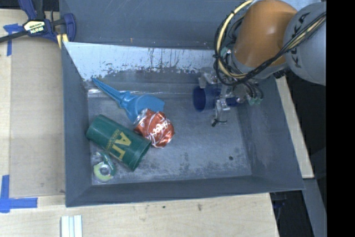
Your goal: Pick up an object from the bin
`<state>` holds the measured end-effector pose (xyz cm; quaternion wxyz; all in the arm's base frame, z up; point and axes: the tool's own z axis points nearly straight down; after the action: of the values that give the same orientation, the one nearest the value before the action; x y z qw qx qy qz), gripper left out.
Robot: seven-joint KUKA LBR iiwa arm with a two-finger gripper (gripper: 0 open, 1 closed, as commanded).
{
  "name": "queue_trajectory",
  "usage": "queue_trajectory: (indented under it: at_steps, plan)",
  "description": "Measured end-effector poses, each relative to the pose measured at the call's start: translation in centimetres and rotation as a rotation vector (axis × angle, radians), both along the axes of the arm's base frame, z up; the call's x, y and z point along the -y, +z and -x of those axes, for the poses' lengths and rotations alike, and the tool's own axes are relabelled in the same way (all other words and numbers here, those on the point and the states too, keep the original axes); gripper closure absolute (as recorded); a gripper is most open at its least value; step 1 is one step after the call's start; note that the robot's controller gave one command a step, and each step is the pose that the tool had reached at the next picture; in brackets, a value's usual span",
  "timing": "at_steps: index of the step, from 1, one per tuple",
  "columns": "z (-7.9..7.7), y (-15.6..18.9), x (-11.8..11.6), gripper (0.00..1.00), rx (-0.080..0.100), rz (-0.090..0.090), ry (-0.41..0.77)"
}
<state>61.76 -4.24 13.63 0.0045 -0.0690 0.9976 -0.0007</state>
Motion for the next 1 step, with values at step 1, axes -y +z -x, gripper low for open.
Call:
queue_trajectory:
  at_steps: [1]
  plan:
    - [1.06,2.75,-1.68,0.00,-0.010,0.000,-0.033]
